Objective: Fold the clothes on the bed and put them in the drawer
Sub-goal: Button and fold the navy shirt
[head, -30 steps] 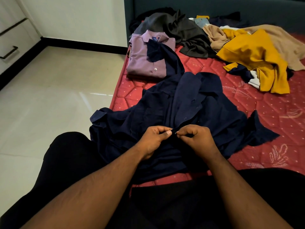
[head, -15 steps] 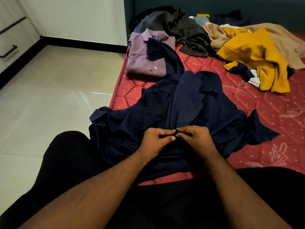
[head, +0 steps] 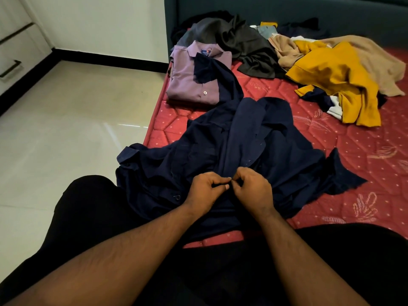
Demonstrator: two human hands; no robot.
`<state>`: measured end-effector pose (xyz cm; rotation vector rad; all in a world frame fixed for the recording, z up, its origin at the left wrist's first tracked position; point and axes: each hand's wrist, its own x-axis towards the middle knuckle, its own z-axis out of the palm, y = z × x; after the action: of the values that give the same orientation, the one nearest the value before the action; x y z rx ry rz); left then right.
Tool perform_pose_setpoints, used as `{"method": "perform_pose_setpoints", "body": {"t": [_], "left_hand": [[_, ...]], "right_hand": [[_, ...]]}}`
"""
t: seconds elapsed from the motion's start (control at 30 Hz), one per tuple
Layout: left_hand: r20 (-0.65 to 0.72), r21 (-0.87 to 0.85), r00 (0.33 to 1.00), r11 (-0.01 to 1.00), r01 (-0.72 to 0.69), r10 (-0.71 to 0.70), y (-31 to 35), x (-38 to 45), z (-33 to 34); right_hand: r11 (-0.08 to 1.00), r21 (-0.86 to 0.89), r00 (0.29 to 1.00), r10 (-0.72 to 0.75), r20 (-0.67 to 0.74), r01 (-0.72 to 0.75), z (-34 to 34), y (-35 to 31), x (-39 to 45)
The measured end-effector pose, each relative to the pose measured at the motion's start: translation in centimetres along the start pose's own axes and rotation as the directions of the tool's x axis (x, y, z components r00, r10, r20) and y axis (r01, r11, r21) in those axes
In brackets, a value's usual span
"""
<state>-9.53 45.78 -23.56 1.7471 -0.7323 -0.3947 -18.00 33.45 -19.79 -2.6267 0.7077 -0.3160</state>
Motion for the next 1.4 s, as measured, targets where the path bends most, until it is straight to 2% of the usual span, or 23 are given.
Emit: {"method": "perform_pose_setpoints", "body": {"t": [0.07, 0.17, 0.23, 0.33, 0.37, 0.4, 0.47, 0.5, 0.57, 0.67, 0.73, 0.8, 0.87, 0.93, 1.0, 1.03, 1.1, 1.13, 1.17, 1.2, 1.27, 1.33, 1.4], "left_hand": [[-0.035, 0.020, 0.999, 0.999, -0.031, 0.031, 0.0, -0.3, 0.2], [-0.044, 0.007, 0.999, 1.000, -0.016, 0.016, 0.0, -0.4, 0.3], [0.016, 0.044, 1.000, 0.999, -0.006, 0.005, 0.0, 0.0, 0.1], [0.189, 0.270, 0.979, 0.954, -0.131, 0.081, -0.5, 0.6, -0.5], [0.258, 0.400, 0.960, 0.892, -0.210, 0.110, -0.7, 0.5, -0.9], [0.313, 0.532, 0.935, 0.784, -0.320, 0.169, -0.8, 0.5, -1.3], [0.406, 0.699, 0.861, 0.503, -0.508, 0.306, -1.6, 0.6, -2.6], [0.455, 0.723, 0.826, 0.405, -0.560, 0.331, -1.6, 0.7, -3.4], [0.532, 0.709, 0.745, 0.269, -0.652, 0.402, -1.9, 1.3, -4.7], [0.623, 0.630, 0.610, 0.148, -0.763, 0.489, -2.0, 2.3, -6.8], [0.654, 0.575, 0.536, 0.110, -0.811, 0.535, -2.5, 2.7, -8.1], [0.688, 0.507, 0.470, 0.098, -0.857, 0.553, -3.0, 2.8, -9.4], [0.704, 0.466, 0.440, 0.105, -0.879, 0.558, -3.3, 2.9, -10.1], [0.680, 0.460, 0.470, 0.172, -0.871, 0.563, -3.6, 2.6, -9.9], [0.605, 0.471, 0.575, 0.335, -0.816, 0.551, -3.3, 1.8, -9.2], [0.543, 0.481, 0.650, 0.438, -0.759, 0.531, -3.0, 1.3, -8.7], [0.398, 0.476, 0.828, 0.683, -0.554, 0.394, -2.0, 0.8, -7.4], [0.322, 0.449, 0.902, 0.793, -0.413, 0.287, -1.5, 0.7, -6.9], [0.265, 0.431, 0.947, 0.856, -0.286, 0.183, -1.2, 0.8, -6.5], [0.239, 0.447, 0.966, 0.872, -0.201, 0.100, -1.0, 1.0, -6.2], [0.270, 0.559, 0.963, 0.811, -0.176, 0.023, -0.6, 1.0, -6.0], [0.323, 0.623, 0.946, 0.758, -0.191, -0.027, -0.3, 0.8, -6.1], [0.368, 0.666, 0.929, 0.708, -0.236, -0.036, 0.3, 0.6, -6.1]], "right_hand": [[0.998, -0.045, 0.997, 0.057, 0.053, -0.054, -0.1, -0.1, -0.2], [0.991, -0.136, 0.997, 0.025, 0.071, -0.015, 0.0, -0.1, -0.4], [0.983, -0.173, 0.998, -0.045, 0.041, 0.052, 0.3, 0.2, -0.4], [0.965, -0.198, 0.985, -0.165, 0.051, 0.171, 0.7, 0.7, -0.6], [0.971, -0.145, 0.979, -0.179, 0.098, 0.192, 0.5, 1.1, -0.5], [0.986, -0.045, 0.974, -0.154, 0.168, 0.163, -0.2, 1.6, -0.3], [0.989, 0.150, 0.950, -0.057, 0.308, 0.010, -2.0, 2.9, 0.7], [0.989, 0.148, 0.928, -0.033, 0.370, -0.024, -3.0, 3.7, 1.4], [0.999, -0.017, 0.879, -0.030, 0.476, 0.043, -4.3, 5.3, 2.7], [0.936, -0.317, 0.773, 0.084, 0.629, 0.156, -5.7, 5.5, 3.3], [0.887, -0.435, 0.734, 0.191, 0.652, 0.156, -6.4, 5.6, 2.7], [0.879, -0.460, 0.739, 0.227, 0.634, 0.124, -6.5, 5.9, 1.5], [0.898, -0.431, 0.769, 0.214, 0.603, 0.088, -6.2, 6.4, 0.6], [0.914, -0.403, 0.773, 0.223, 0.594, 0.045, -6.1, 6.8, 0.6], [0.922, -0.386, 0.782, 0.230, 0.579, 0.015, -6.3, 6.9, 1.0], [0.929, -0.369, 0.792, 0.221, 0.569, 0.006, -6.5, 6.9, 1.2], [0.954, -0.300, 0.833, 0.172, 0.526, -0.008, -6.9, 6.6, 1.2], [0.962, -0.274, 0.868, 0.117, 0.482, 0.023, -7.0, 6.2, 1.1], [0.961, -0.265, 0.910, 0.041, 0.412, 0.077, -7.0, 5.7, 1.1], [0.955, -0.257, 0.944, -0.055, 0.327, 0.145, -7.0, 5.2, 1.0], [0.936, -0.229, 0.955, -0.224, 0.196, 0.267, -6.5, 4.0, 1.1], [0.911, -0.218, 0.925, -0.300, 0.233, 0.350, -5.8, 3.2, 1.1], [0.873, -0.262, 0.880, -0.306, 0.362, 0.412, -4.6, 3.1, 1.0]]}}
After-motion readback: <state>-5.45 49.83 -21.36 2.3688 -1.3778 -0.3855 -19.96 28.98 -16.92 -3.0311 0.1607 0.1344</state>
